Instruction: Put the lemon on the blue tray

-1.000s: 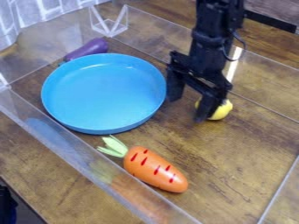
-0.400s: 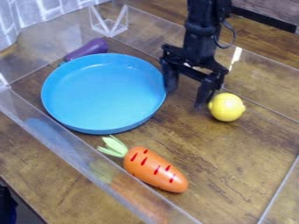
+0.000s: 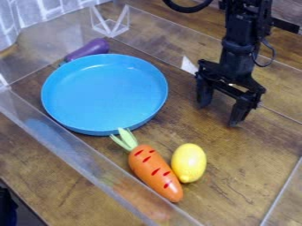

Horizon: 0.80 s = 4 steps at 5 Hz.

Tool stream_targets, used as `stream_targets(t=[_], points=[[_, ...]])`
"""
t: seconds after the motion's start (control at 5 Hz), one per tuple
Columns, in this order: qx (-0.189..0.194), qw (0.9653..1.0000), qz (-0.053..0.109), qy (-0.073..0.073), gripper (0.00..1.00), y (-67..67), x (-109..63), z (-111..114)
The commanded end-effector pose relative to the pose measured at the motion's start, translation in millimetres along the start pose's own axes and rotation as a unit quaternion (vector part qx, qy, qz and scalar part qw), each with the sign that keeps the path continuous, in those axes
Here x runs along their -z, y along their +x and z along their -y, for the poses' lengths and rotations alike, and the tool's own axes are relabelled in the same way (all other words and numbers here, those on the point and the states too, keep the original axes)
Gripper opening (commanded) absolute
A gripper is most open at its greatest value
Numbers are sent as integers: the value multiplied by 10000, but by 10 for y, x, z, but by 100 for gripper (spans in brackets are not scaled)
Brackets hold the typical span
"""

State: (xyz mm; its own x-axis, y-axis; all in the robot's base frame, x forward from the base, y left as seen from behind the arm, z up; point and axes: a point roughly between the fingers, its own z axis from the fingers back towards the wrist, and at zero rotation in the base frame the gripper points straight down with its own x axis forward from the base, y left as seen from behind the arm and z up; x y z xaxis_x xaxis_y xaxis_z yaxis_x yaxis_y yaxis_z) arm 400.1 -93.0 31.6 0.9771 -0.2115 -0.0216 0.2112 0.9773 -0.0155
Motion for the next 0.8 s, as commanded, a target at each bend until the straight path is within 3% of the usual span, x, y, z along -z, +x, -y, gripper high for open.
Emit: stream_targets(t=[0.0, 0.2, 0.6], points=[[278, 9993, 262, 10, 100, -21, -217, 70], [446, 9988, 199, 40, 100, -188, -139, 131], [281, 9996, 79, 35, 100, -358, -39, 221]])
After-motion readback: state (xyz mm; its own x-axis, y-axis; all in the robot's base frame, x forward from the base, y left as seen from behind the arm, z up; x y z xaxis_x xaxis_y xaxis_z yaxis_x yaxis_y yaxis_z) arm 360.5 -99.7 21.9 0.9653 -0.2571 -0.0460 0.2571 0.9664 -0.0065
